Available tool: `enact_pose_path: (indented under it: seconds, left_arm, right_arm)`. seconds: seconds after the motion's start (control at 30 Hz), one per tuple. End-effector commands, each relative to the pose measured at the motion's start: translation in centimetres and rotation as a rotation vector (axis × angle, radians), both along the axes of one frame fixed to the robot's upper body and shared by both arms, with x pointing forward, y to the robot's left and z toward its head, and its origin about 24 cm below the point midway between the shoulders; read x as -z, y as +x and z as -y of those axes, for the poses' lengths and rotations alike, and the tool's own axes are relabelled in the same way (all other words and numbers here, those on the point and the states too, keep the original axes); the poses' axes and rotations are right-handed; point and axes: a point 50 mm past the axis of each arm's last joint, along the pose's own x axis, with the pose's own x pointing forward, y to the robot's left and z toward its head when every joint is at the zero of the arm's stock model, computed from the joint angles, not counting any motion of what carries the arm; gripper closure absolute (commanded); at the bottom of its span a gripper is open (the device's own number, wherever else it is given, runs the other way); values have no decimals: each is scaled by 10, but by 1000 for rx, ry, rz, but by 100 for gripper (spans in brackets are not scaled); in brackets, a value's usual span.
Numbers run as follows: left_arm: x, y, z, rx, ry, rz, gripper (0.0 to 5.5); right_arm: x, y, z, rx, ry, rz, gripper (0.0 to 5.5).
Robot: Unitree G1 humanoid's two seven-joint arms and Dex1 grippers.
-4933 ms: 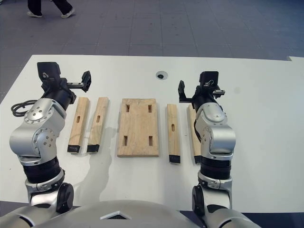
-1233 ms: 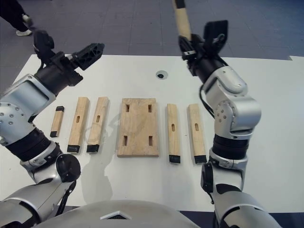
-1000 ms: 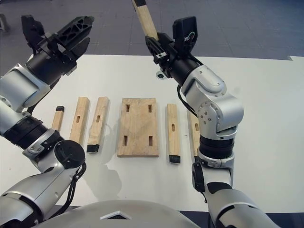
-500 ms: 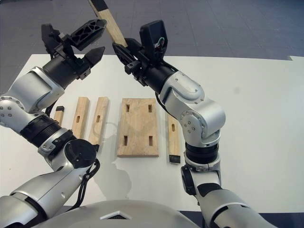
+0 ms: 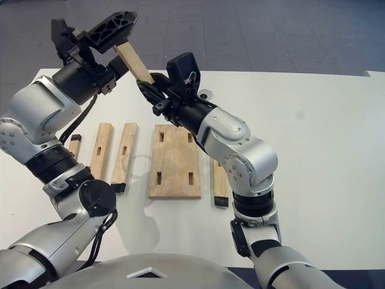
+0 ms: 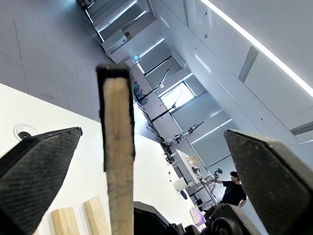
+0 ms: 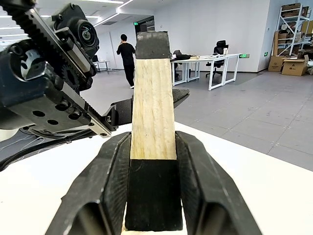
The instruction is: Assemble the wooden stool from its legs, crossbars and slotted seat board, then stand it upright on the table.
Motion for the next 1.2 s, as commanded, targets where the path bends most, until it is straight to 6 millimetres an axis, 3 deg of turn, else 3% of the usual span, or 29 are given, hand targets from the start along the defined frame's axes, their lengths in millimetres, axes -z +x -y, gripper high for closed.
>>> enact_pose_path:
  seconds: [0.03,0.87,1.2]
  left_arm:
    - [1,-2,2,17,15,-32,25]
    - [-1,-8,2,9,32,-126,412]
    - [8,-11,-3,7,122,-148,493]
  right_arm:
    - [3,-1,0,1,-10,-9,421]
    - [19,-4,3,-5,-48,-47,421]
    - [15,-1,11,13,-61,-31,421]
